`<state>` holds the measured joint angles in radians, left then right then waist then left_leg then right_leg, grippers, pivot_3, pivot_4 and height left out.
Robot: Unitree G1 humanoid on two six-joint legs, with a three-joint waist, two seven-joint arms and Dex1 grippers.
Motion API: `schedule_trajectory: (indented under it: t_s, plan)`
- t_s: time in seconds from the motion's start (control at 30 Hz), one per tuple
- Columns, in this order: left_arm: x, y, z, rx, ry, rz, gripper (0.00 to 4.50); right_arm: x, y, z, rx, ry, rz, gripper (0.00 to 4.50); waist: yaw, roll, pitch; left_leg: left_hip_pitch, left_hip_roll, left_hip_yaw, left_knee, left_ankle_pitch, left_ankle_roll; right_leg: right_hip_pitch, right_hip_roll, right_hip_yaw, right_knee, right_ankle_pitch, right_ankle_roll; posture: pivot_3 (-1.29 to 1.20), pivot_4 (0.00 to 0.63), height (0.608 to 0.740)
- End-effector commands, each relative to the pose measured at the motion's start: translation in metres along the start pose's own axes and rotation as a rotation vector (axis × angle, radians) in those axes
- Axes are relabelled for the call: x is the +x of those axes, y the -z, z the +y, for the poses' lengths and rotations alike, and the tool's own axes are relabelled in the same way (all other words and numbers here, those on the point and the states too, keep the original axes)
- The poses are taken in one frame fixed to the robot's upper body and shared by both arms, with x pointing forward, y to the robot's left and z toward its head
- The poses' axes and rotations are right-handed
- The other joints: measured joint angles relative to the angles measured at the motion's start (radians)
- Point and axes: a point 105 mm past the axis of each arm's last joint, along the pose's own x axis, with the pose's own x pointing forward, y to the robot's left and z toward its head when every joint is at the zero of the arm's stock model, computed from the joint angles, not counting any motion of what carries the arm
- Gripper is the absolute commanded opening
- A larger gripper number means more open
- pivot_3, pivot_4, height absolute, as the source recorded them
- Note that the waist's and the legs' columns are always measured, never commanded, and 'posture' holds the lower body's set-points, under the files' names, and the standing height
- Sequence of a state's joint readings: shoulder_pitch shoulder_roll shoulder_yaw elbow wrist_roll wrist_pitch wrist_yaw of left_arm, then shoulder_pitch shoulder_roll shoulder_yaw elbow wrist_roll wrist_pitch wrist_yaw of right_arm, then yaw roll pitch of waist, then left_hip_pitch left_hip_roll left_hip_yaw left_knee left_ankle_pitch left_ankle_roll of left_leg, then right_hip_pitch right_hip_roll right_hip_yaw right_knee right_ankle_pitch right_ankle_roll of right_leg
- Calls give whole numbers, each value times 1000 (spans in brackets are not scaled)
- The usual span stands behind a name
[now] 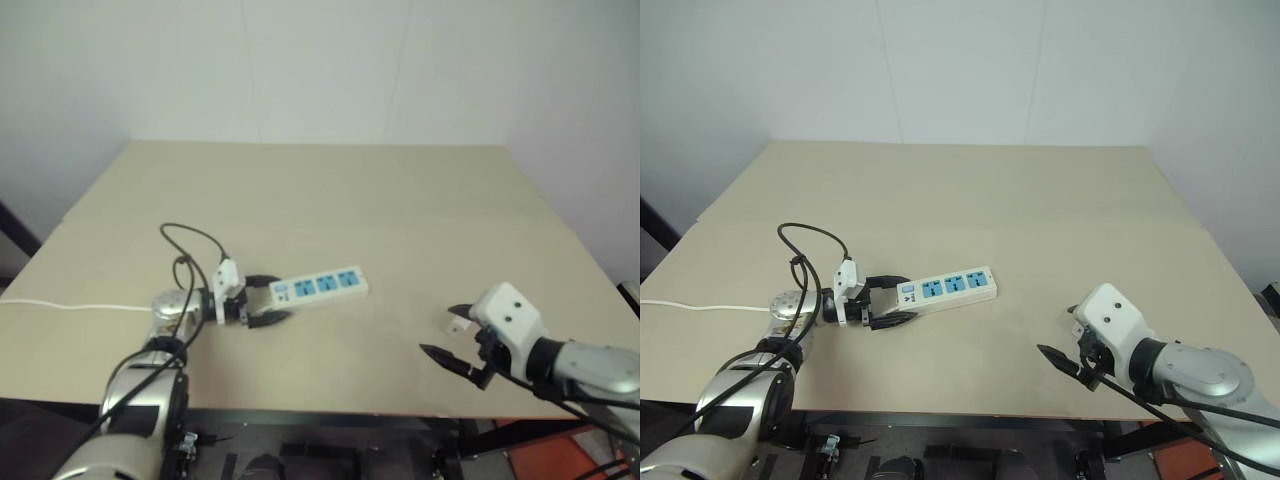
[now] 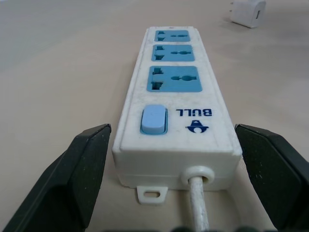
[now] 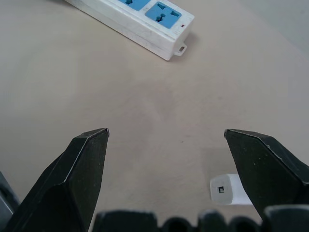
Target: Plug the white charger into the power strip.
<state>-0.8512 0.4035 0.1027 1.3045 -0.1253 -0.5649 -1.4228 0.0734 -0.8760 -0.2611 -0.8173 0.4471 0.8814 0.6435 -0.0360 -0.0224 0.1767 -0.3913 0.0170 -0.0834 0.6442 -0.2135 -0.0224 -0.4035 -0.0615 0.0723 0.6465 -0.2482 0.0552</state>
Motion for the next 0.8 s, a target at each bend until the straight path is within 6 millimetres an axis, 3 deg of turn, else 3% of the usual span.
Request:
schedule_trajectory:
  t_s: [0.03, 0.3, 0.5, 0.8]
  plan:
    - [6, -8, 4, 25, -9, -25, 4461, -3, -7, -1, -26, 24, -22, 4500, 0, 0, 0, 0, 0, 0, 0, 0, 0, 0, 0, 0, 0, 0, 0, 0, 150, 740]
    - [9, -1, 1, -10, 1, 7, 4461, -3, -5, -3, -16, 39, -14, 4500, 0, 0, 0, 0, 0, 0, 0, 0, 0, 0, 0, 0, 0, 0, 0, 0, 150, 740]
    - [12, 0, -2, 1, 22, 16, 3258, -1, -2, -1, -9, 41, -9, 4500, 2, 0, 0, 1, 0, 0, 0, 0, 0, 1, 0, 0, 0, 0, 0, 0, 150, 740]
    - [10, -3, -10, -23, 148, 36, 3259, -1, -3, -3, -14, 44, 0, 4500, 11, 0, 0, 0, 0, 0, 0, 0, 0, 1, 0, 0, 0, 0, 0, 0, 150, 740]
